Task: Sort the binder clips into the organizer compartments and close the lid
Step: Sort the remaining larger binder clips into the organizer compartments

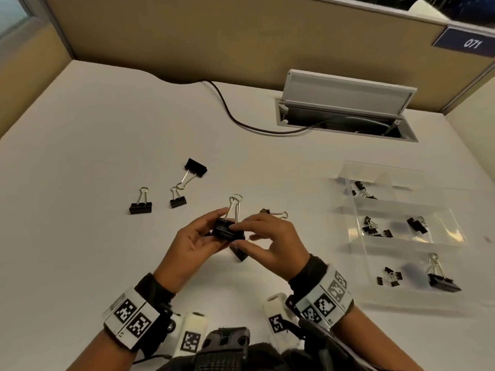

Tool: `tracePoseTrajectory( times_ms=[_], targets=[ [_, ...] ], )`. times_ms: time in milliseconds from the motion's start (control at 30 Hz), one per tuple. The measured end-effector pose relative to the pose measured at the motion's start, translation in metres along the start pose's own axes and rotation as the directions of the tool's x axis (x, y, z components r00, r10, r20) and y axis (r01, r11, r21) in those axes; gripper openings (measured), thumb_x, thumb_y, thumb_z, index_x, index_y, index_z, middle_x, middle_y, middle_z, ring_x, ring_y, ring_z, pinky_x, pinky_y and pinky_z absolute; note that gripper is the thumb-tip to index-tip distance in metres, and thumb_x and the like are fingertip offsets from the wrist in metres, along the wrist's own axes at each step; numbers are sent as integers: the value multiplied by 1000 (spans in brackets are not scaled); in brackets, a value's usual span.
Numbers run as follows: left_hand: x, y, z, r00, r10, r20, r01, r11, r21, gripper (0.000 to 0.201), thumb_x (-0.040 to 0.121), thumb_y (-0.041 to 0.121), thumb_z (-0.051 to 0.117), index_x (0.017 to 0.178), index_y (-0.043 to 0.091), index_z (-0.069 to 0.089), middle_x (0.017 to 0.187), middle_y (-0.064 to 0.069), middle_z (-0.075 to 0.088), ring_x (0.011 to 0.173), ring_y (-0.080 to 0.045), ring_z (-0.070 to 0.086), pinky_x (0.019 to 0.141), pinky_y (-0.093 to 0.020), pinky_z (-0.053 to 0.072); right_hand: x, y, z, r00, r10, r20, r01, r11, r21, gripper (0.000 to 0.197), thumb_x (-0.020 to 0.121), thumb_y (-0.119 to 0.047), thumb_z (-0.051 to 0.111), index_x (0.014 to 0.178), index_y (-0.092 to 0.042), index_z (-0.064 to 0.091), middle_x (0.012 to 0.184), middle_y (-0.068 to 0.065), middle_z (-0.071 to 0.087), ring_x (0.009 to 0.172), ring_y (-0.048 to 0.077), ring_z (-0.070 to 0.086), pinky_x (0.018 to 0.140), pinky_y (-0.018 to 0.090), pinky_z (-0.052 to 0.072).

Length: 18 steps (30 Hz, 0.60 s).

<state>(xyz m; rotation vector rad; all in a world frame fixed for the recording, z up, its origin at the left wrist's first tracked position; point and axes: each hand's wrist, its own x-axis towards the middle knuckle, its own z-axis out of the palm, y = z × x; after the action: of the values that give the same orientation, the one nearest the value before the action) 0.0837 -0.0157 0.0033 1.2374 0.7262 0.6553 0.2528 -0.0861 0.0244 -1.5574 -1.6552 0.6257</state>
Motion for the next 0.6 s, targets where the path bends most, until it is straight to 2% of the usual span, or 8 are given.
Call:
tracePoseTrajectory(
  times_ms=[100,233,300,367,467,533,600],
  targets=[
    [0,3,2,1000,-2,7,2,1000,-18,46,84,-13,53,119,17,56,109,-7,70,95,-15,70,76,-21,56,-5,0,-2,996,25,-81,-21,999,43,26,83,-17,65,109,-16,68,97,4,66,87,13,63,71,24,58],
    [1,4,10,999,13,30,-12,999,-38,43,81,-5,58,119,16,56,107,-6,70,89,-15,72,75,-23,57,-12,-1,-4,990,24,-142,-19,999,37,27,82,-15,65,109,-13,68,97,7,66,86,15,63,70,27,59],
    [1,5,14,999,24,45,-22,998,-53,43,76,5,60,117,18,57,106,-1,72,88,-18,73,73,-22,57,-17,1,-4,978,31,-207,-20,998,55,26,82,-14,65,107,-12,69,97,8,66,87,17,64,69,33,59],
    [2,5,19,997,40,60,-36,997,-68,40,76,10,60,115,16,58,104,5,73,86,-18,73,71,-20,56,-23,2,-6,964,73,-257,-41,991,127,25,81,-11,65,106,-9,69,100,9,65,88,18,65,70,34,60],
    [5,1,27,996,59,65,-55,997,-60,39,74,18,64,113,14,60,103,3,73,86,-22,73,70,-21,57,-33,4,-11,963,123,-240,-72,975,212,28,81,-10,66,109,-7,67,103,11,64,91,15,64,72,28,59],
    [6,-1,31,997,68,49,-65,996,-60,38,74,19,66,111,15,62,104,2,73,88,-24,72,69,-22,57,-40,4,-14,964,130,-234,-72,968,242,33,79,-12,69,111,-6,66,104,12,62,92,19,64,75,30,59],
    [7,-3,36,995,83,60,-79,995,-60,49,66,38,77,109,19,65,105,1,73,88,-24,72,70,-24,58,-45,6,-18,955,148,-256,-76,959,273,36,76,-11,72,111,-6,66,100,12,61,92,22,64,76,33,59]
  ],
)
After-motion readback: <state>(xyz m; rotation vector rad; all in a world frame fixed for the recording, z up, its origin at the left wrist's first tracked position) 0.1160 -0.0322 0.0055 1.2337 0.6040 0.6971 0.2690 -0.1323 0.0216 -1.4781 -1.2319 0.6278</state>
